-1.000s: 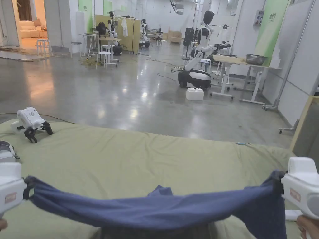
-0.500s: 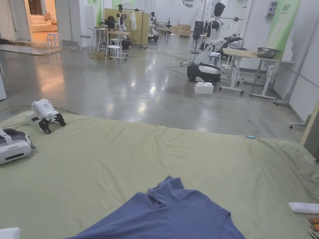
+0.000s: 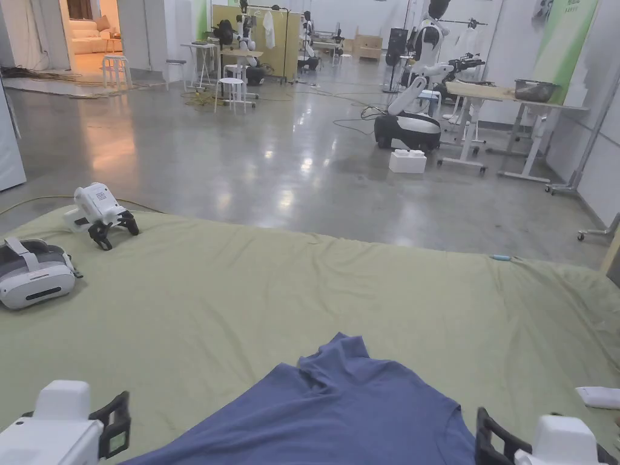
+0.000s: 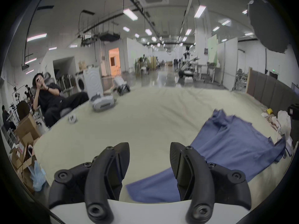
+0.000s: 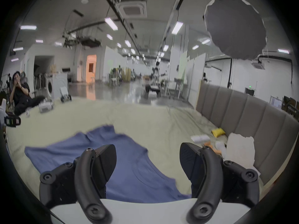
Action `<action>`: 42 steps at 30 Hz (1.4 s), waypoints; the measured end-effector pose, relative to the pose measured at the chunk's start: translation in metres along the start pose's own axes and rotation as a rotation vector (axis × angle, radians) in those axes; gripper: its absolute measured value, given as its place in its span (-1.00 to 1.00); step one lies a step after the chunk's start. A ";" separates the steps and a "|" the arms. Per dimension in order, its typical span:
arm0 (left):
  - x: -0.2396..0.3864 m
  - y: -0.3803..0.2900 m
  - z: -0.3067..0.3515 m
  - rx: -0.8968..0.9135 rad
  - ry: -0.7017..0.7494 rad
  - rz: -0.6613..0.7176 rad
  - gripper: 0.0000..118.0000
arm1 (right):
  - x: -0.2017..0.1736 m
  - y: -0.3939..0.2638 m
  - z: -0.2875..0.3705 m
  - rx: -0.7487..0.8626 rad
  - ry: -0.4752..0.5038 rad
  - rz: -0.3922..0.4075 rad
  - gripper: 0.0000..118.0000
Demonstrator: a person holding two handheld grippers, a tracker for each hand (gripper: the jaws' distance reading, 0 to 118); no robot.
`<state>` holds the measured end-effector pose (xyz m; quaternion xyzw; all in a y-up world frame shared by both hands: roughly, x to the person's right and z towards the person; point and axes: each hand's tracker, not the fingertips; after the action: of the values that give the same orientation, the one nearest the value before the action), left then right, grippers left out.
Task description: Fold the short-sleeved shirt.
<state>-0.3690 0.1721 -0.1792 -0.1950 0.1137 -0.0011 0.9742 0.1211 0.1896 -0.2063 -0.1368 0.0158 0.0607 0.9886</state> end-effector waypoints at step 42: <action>-0.103 -0.054 -0.100 -0.580 -0.016 0.193 -0.04 | -0.097 -0.022 -0.043 -0.062 0.071 0.009 -1.00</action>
<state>-0.4897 0.0889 -0.2255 -0.4532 0.1198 0.1255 0.8744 0.0274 0.1457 -0.2369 -0.1695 0.0497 0.0606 0.9824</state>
